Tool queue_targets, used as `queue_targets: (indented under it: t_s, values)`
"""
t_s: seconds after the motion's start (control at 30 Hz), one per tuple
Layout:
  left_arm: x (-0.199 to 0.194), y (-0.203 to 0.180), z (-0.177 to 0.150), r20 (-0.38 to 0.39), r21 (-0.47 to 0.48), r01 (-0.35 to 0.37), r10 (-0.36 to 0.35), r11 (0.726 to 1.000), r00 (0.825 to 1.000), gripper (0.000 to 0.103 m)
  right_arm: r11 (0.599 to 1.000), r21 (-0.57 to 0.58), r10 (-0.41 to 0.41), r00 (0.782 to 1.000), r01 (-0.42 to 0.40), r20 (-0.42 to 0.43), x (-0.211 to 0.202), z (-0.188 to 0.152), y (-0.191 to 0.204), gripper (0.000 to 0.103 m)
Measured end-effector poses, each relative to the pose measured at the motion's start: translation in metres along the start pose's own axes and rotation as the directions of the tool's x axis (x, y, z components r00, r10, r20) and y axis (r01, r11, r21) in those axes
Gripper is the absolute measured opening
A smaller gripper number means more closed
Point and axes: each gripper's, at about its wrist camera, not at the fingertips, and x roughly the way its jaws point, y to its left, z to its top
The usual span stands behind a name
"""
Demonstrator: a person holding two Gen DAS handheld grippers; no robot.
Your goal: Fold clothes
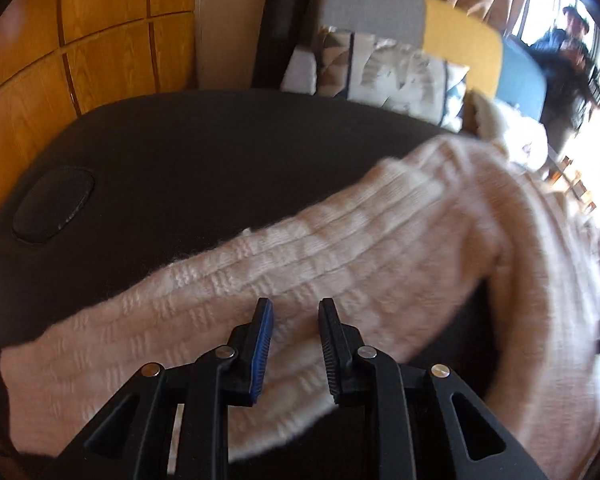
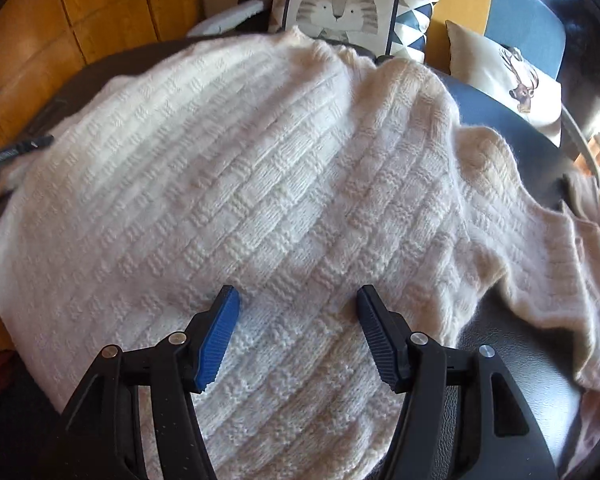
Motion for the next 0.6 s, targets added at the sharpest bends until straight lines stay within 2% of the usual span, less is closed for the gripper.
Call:
queue_targets:
  t_s: [0.1,0.27,0.4,0.53,0.6]
  values:
    - [0.007,0.007,0.01,0.002,0.02,-0.054,0.054,0.998,0.999,0.027,0.998,-0.034,-0.062,0.998,0.061,-0.025,0.003,-0.003,-0.009,0.064]
    - [0.022,0.046,0.033,-0.014,-0.07,-0.057,0.056,0.996,0.998,0.027,0.999,0.002,-0.05,0.998,0.05,-0.027,0.006,-0.001,-0.024,0.064]
    - [0.033,0.068,0.05,-0.026,-0.113,-0.079,0.076,0.99,0.997,0.027,0.998,0.0,-0.065,0.998,0.065,-0.011,0.012,0.003,-0.021,0.067]
    - [0.027,0.062,0.064,-0.024,-0.106,-0.151,0.15,0.983,0.988,0.027,0.997,-0.019,-0.078,0.997,0.079,0.019,0.015,0.005,-0.014,0.069]
    - [0.008,0.043,0.069,0.036,-0.085,-0.132,0.136,0.988,0.99,0.027,0.998,0.008,-0.058,0.998,0.058,0.032,0.01,0.004,-0.017,0.069]
